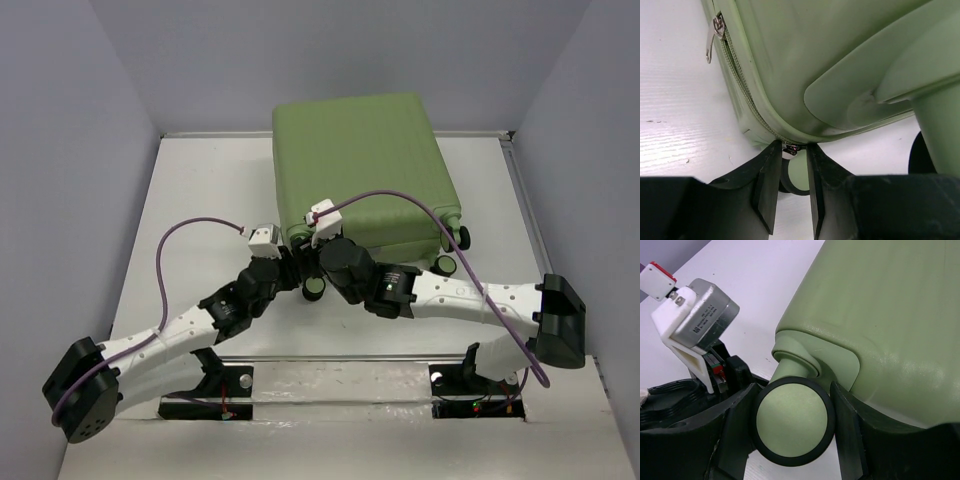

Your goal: Pack the luggage

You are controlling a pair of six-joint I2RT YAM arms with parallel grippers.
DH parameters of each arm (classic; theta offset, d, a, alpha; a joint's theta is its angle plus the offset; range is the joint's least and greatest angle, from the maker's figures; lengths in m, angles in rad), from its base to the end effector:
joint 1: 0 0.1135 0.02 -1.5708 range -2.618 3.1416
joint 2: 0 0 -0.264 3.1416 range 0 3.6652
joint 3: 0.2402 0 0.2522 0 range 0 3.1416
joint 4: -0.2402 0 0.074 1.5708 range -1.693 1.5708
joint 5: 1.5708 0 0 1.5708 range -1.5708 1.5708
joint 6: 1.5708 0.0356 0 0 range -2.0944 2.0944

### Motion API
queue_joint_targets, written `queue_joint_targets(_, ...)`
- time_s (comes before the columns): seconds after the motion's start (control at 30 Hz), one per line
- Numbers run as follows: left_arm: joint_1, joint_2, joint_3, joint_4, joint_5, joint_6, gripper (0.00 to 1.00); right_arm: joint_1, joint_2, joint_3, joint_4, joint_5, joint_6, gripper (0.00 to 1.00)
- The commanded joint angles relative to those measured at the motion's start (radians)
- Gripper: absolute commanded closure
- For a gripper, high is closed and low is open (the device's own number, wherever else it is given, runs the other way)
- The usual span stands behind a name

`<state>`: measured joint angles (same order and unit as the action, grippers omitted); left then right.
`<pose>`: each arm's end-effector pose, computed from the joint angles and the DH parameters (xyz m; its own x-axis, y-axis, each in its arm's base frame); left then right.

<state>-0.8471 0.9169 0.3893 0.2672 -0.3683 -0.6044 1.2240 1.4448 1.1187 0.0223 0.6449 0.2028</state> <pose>0.1453 -0.1450 0.2239 -0.4067 -0.3404 -0.8478 0.2888 0.8325 -0.4728 0.1343 0.3086 0.3231 -0.2117 -0.1122 -0.9709 -0.5247 0.8511 0.0161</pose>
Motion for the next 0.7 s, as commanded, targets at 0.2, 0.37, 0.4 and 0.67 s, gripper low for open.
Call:
queue_joint_targets(0.2, 0.002, 0.043, 0.08, 0.034, -0.185, 0.074, 0.94, -0.004, -0.035, -0.011, 0.038, -0.019, 0.014, 0.93)
queue_joint_targets(0.37, 0.003, -0.016, 0.059, -0.075, -0.254, 0.048, 0.94, -0.004, -0.159, -0.12, -0.019, -0.017, 0.053, 0.93)
queue_joint_targets(0.4, 0.005, -0.027, 0.053, -0.109, -0.259, 0.048, 0.94, -0.004, -0.184, -0.134, -0.062, -0.021, 0.064, 0.93)
queue_joint_targets(0.67, 0.026, -0.084, 0.043, -0.221, -0.256, 0.034, 0.94, -0.004, -0.366, -0.217, -0.284, -0.076, 0.167, 0.93)
